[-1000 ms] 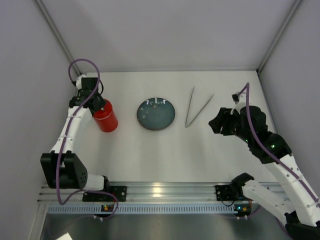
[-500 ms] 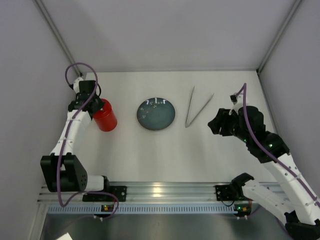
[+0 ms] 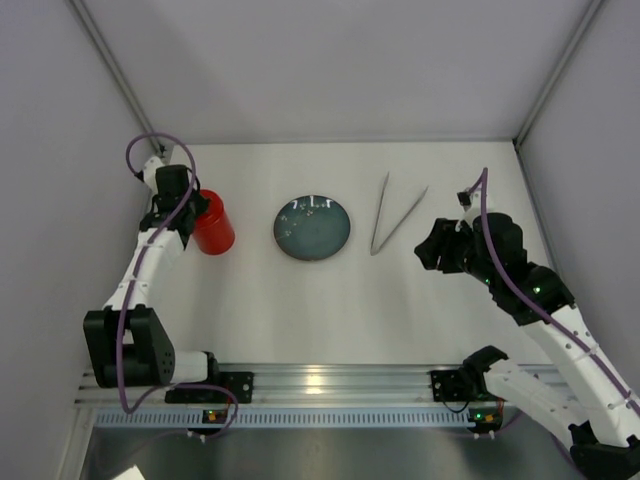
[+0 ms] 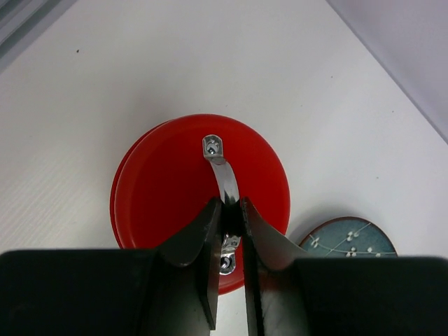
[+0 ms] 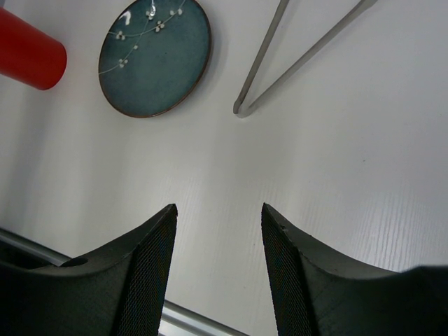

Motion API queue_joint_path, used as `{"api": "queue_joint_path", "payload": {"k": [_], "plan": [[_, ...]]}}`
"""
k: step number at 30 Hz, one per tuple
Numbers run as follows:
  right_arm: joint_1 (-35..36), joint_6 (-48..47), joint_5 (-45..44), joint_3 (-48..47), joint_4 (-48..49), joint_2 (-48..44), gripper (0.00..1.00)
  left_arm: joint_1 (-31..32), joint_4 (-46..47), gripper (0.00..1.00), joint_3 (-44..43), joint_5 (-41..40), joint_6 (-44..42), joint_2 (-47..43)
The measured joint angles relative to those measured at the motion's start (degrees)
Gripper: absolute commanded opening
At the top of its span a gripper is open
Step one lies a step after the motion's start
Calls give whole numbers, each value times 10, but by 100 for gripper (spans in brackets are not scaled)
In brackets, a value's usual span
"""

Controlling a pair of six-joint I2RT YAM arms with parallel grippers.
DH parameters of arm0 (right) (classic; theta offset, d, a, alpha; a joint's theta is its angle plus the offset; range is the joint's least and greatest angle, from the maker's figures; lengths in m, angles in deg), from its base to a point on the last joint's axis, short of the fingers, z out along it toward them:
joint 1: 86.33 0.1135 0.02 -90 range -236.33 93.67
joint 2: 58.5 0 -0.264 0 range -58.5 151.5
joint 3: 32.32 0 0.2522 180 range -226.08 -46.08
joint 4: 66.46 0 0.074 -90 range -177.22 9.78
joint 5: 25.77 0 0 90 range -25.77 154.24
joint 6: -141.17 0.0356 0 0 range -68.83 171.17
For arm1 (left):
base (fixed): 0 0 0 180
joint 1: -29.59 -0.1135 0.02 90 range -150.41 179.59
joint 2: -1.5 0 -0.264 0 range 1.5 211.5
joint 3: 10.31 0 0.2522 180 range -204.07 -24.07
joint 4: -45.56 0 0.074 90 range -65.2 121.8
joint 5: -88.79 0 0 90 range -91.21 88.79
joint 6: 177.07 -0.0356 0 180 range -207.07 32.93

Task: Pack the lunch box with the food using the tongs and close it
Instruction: Close the box lid on the packing box.

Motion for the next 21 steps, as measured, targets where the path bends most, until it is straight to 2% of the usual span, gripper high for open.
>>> {"api": "queue_joint_path", "payload": {"k": [4,11,16,21], "plan": [[0,0,0,0,1,0,51,-2,33,25,10,12,7,7],[0,0,0,0,1,0,51,-3,75,37,21,31,15,11],[0,0,0,0,1,0,51,-3,72,40,17,37,16,9],[0,0,0,0,1,0,51,-3,24,45,-11,45,10,11]]}}
